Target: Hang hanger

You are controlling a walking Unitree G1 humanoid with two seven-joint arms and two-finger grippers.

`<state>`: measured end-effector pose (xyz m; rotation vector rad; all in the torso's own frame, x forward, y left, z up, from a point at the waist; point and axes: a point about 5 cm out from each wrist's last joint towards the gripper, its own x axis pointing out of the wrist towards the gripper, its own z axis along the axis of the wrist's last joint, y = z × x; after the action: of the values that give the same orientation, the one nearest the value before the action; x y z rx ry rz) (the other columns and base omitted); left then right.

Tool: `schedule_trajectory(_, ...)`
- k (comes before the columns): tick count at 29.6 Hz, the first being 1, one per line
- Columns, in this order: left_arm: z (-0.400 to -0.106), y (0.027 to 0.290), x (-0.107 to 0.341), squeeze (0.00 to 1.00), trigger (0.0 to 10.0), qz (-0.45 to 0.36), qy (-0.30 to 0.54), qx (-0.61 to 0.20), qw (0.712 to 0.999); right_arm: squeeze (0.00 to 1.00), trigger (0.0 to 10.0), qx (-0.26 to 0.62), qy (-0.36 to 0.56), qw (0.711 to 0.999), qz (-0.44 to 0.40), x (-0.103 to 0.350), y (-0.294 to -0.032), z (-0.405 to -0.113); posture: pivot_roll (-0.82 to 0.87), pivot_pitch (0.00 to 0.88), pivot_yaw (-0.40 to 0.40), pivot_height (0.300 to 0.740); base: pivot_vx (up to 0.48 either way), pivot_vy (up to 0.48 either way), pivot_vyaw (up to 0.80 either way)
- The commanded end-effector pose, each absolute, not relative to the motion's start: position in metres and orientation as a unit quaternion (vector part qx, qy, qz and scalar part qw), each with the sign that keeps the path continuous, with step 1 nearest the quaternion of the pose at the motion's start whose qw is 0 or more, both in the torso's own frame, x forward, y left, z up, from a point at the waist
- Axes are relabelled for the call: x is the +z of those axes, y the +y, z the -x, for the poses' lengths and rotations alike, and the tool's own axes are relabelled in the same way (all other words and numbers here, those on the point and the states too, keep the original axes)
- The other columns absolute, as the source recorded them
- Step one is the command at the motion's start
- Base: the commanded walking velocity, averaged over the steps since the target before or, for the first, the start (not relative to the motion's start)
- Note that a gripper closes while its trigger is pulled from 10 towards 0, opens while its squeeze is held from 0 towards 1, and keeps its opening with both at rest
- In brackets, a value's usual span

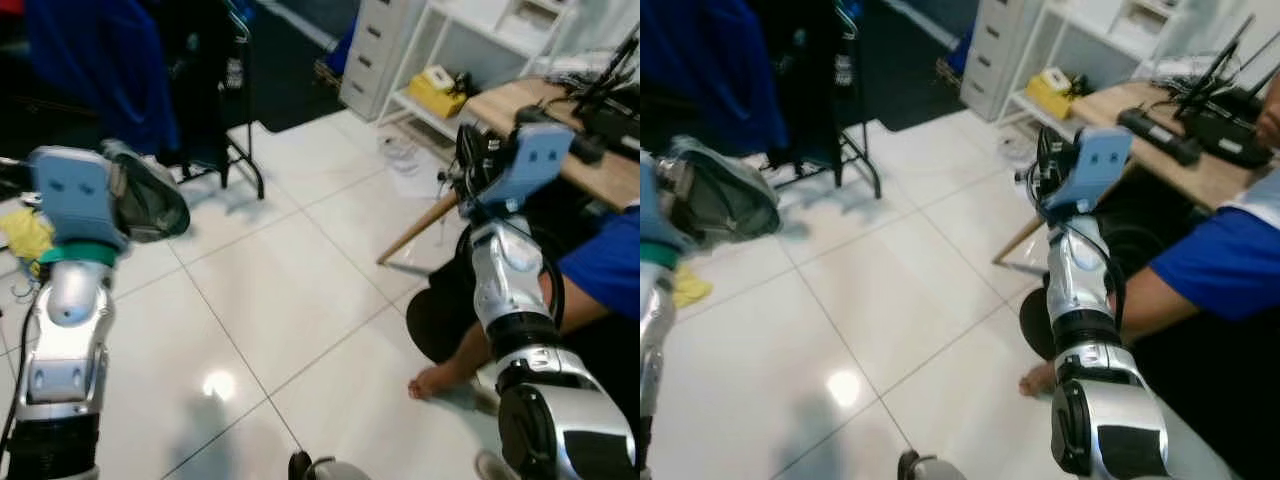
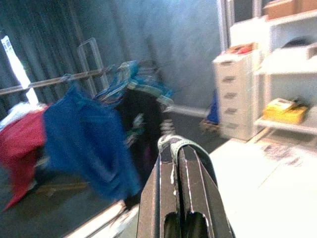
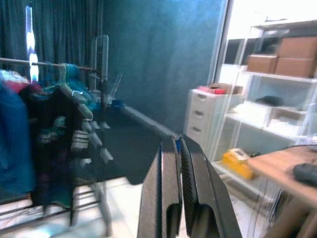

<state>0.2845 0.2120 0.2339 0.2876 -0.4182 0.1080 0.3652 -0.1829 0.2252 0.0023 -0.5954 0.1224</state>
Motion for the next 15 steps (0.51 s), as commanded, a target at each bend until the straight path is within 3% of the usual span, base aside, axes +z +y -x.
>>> schedule_trajectory(1,-0.281,0.208,0.234,0.00,10.0,-0.140,-0.206,0.049,0.967,0.00,10.0,0.065,-0.323,0.944,0.012,0.238,-0.179,-0.361,0.17,0.000,-0.073,0.740,0.000,0.000,-0.77)
schedule_trajectory(15,-0.289,0.194,0.245,0.00,10.0,-0.103,-0.215,0.042,0.970,0.00,10.0,0.050,-0.348,0.936,0.003,0.255,-0.179,-0.358,0.17,0.000,-0.071,0.740,0.000,0.000,-0.77)
